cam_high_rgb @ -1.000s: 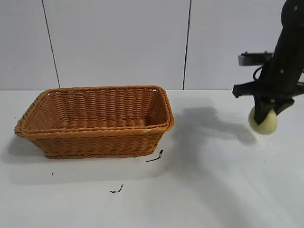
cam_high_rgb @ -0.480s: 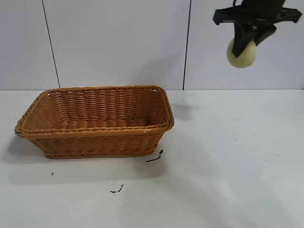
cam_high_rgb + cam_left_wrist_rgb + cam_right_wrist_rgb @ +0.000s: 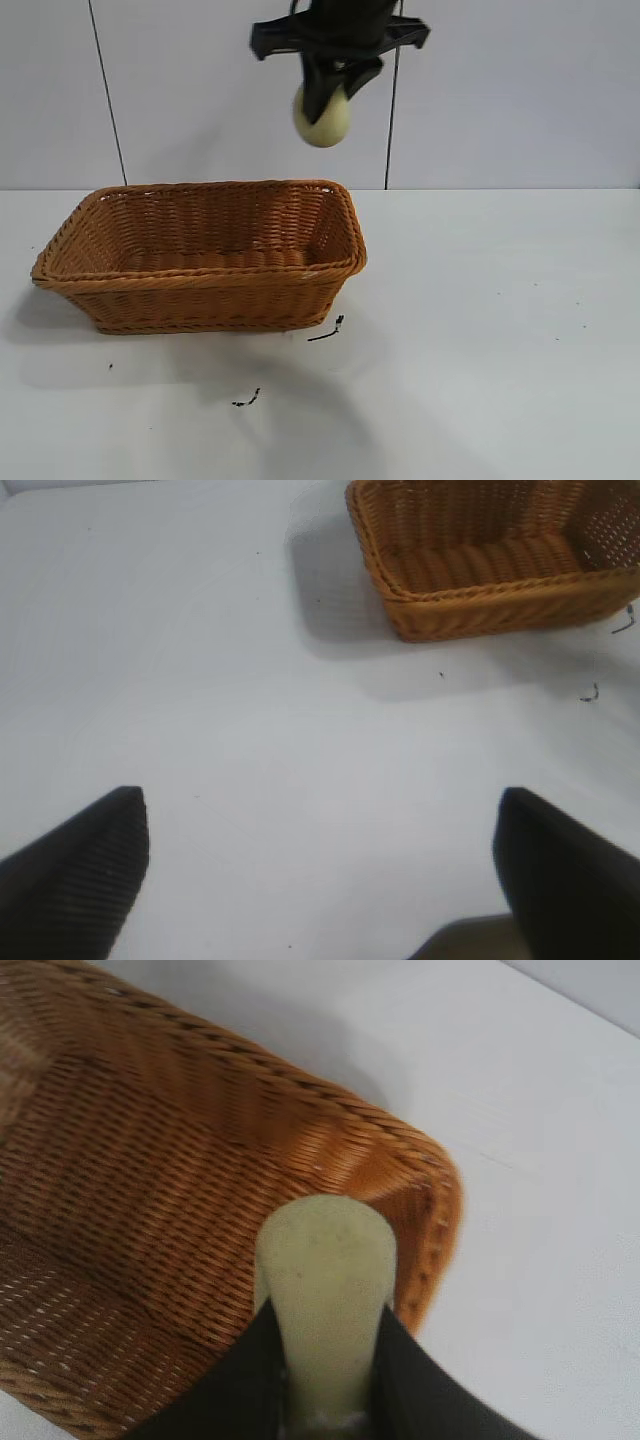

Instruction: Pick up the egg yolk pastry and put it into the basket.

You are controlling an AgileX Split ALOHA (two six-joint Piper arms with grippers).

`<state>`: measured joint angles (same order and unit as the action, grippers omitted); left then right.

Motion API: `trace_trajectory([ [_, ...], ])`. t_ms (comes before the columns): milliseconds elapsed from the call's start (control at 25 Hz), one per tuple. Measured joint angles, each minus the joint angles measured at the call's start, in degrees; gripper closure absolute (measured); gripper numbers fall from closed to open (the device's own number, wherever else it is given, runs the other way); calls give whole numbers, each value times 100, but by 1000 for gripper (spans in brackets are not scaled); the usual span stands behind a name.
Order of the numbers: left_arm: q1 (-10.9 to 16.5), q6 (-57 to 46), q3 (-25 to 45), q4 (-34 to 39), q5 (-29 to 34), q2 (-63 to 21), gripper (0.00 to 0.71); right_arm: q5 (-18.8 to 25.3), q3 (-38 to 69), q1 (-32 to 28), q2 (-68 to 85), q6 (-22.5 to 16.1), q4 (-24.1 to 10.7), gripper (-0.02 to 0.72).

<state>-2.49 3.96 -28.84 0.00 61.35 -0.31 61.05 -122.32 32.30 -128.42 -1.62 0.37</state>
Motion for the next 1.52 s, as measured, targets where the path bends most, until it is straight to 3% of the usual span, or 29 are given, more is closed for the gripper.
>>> trace_trajectory([
  [280, 0, 0, 0, 0, 0, 0, 14, -728, -17, 380, -903, -12, 48, 601],
  [520, 0, 0, 0, 0, 0, 0, 14, -926, -17, 380, -1352, -12, 108, 577],
  [600, 0, 0, 0, 0, 0, 0, 14, -957, -17, 380, -1361, -12, 108, 499],
  [720, 0, 0, 0, 0, 0, 0, 14, -991, -91, 380, -1353, -16, 108, 254],
  [800, 0, 0, 0, 0, 0, 0, 14, -902, -230, 380, -1353, -16, 60, 108],
  [920, 0, 0, 0, 0, 0, 0, 14, -554, -670, 380, -1310, -16, -37, 30],
  [1160, 0, 0, 0, 0, 0, 0, 14, 423, -1888, 296, -1123, -134, -308, 10],
  [1520, 0, 0, 0, 0, 0, 0, 14, 813, -2201, -1006, -1095, -248, -331, 10],
])
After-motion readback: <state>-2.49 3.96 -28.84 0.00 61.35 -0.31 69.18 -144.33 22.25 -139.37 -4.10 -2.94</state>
